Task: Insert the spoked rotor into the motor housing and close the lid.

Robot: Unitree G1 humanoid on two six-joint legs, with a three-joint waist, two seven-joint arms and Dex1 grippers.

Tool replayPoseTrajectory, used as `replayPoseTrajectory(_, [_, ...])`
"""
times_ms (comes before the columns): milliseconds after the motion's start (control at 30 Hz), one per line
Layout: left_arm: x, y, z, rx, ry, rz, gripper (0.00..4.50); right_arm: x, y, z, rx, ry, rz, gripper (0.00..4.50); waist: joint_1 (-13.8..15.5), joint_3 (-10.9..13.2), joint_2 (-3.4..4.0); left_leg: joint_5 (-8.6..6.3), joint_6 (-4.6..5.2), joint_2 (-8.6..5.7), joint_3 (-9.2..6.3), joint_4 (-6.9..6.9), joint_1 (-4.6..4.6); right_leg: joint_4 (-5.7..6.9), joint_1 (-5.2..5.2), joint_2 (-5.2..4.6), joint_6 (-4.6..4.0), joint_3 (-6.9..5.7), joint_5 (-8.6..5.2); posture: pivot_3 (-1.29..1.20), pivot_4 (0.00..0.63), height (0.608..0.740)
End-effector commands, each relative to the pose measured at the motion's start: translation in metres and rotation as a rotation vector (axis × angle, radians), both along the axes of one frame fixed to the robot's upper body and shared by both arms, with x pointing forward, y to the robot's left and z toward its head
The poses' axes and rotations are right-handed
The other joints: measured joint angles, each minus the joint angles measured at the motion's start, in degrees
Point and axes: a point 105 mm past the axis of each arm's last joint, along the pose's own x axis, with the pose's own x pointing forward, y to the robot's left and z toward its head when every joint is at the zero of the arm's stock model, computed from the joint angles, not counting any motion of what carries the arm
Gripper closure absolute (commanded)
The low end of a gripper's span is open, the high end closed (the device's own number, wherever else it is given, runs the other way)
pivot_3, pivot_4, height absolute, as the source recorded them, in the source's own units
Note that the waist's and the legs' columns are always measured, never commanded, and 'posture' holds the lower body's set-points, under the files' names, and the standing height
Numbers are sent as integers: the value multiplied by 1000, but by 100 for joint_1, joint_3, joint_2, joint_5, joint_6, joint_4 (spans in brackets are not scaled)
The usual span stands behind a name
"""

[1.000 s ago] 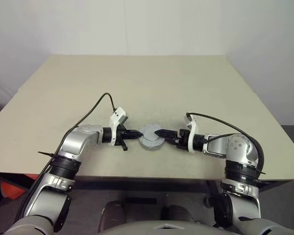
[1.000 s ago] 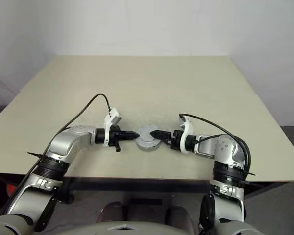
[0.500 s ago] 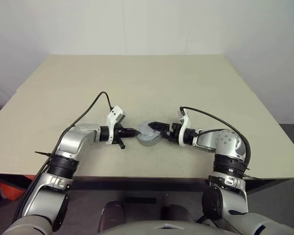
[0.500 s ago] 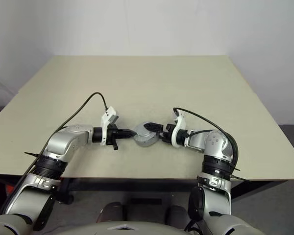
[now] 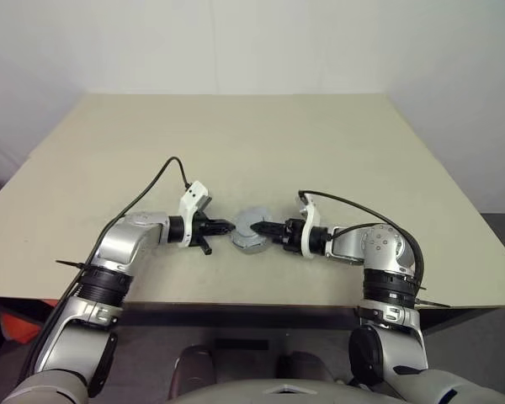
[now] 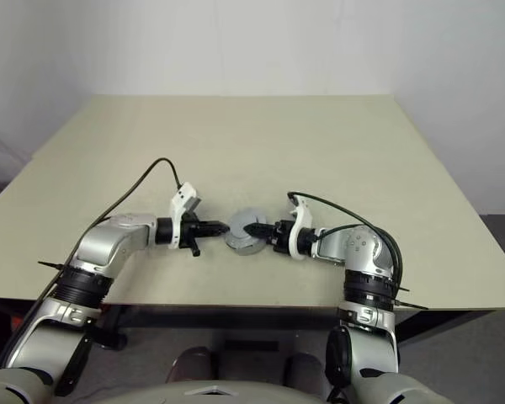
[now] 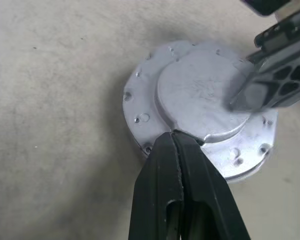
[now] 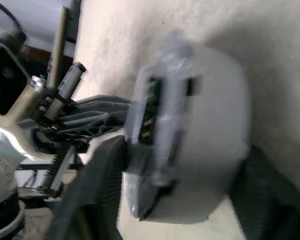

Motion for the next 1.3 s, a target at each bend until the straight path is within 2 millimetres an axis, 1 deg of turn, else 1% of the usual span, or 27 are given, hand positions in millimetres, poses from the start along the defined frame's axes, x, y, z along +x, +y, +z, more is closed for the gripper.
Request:
replayPoseTrajectory(33, [0,-11,6,-19,-18,-31,4500,-3,22,21,90,-57,90,2251,5,0,-1,0,0,0,0,0,3,0,1,-1,0,0,0,0,0,740])
replayPoseTrajectory(367, [3,-10,10,-56,-13,-13,4500,3,18,22,86,-66,61,2253,7,0,0,4,-7,1,-1,1,2,4,-1,-1,1,0,0,0,0,740])
replayPoseTrajectory(533, [4,-8,17,-117,5,8,4500,12,14,28,110,-72,17,2253,7,0,0,5,-9,1,-1,2,-2,6,-10,-1,1,0,0,0,0,740])
replayPoseTrajectory(667, [6,-4,24,-168,19,29,4500,20,12,32,136,-73,-15,2253,6,0,-1,5,-8,0,-1,3,-26,10,-39,0,-2,0,1,0,0,740])
replayPoseTrajectory(800, [10,1,33,-245,37,69,4500,28,8,40,176,-79,-54,2253,6,1,-1,2,-2,-3,-1,1,-35,9,-48,1,-4,-1,1,0,0,740])
replayPoseTrajectory(1067, [12,10,41,-332,59,124,4500,39,3,48,213,-83,-107,2253,6,1,-2,1,-1,-6,-1,3,-34,10,-49,0,-4,-1,1,0,0,740])
replayPoseTrajectory(1200, [15,18,50,-434,82,176,4500,48,-1,55,248,-91,-144,2253,4,2,-2,1,-1,-6,-1,4,-34,12,-48,0,-4,-1,1,0,0,740])
replayPoseTrajectory(1300, [15,26,52,-486,96,211,4500,51,-2,58,254,-93,-155,2253,4,2,-2,1,-1,-8,-1,4,-34,12,-48,1,-5,-1,1,0,0,740])
